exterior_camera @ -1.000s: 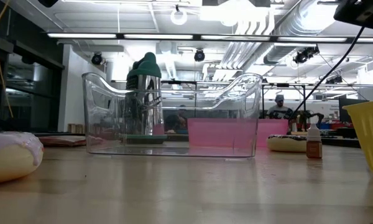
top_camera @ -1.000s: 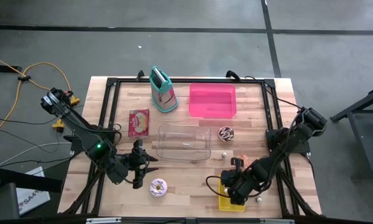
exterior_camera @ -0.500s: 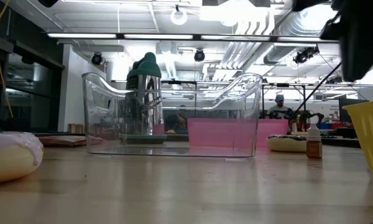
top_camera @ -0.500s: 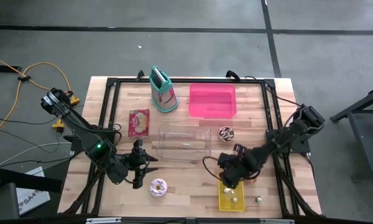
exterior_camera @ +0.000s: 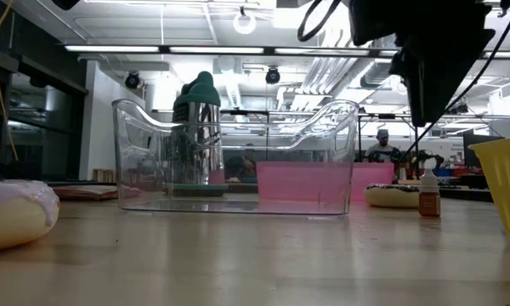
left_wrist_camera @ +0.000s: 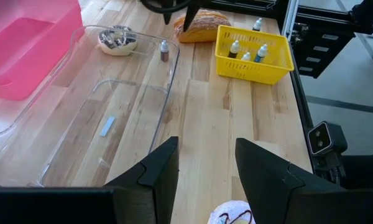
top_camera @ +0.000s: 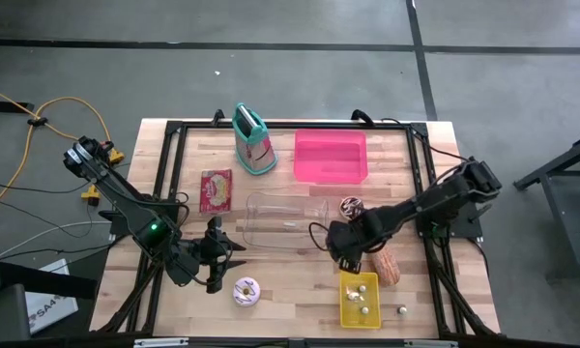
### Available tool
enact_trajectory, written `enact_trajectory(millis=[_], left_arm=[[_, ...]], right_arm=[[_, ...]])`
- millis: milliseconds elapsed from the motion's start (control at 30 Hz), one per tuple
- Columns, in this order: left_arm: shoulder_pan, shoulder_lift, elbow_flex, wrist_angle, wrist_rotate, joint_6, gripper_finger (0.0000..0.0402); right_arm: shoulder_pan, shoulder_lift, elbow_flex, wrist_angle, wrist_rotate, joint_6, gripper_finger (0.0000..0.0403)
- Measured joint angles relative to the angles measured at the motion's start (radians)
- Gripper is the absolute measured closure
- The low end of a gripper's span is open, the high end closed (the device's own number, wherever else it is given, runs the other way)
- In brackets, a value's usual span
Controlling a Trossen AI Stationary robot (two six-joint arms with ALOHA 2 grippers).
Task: Pick & Place Food Item
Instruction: Put the orange food coloring bottle into the yellow bin
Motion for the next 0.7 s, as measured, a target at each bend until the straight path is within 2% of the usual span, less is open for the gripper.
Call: enact_trajectory(millis=[100, 267, 500, 700], left_arm=[[0.000, 0.000, 0.000, 0.000, 0.000, 0.000, 0.0249], [0.000, 0.000, 0.000, 0.000, 0.000, 0.000, 0.0249], [0.000, 0.000, 0.000, 0.000, 0.000, 0.000, 0.0249], [0.000, 0.000, 0.000, 0.000, 0.000, 0.000, 0.0249]], right_arm=[[-0.018, 0.000, 0.000, 0.000, -0.035, -0.069, 0.0230], [-0.032, 0.000, 0.000, -0.002, -0.030, -0.149, 0.0224], [-0.032, 0.000, -0.003, -0.001, -0.006, -0.176, 0.0230], [-0.034, -0.007, -0.069, 0.019, -0.007, -0.171, 0.0230]])
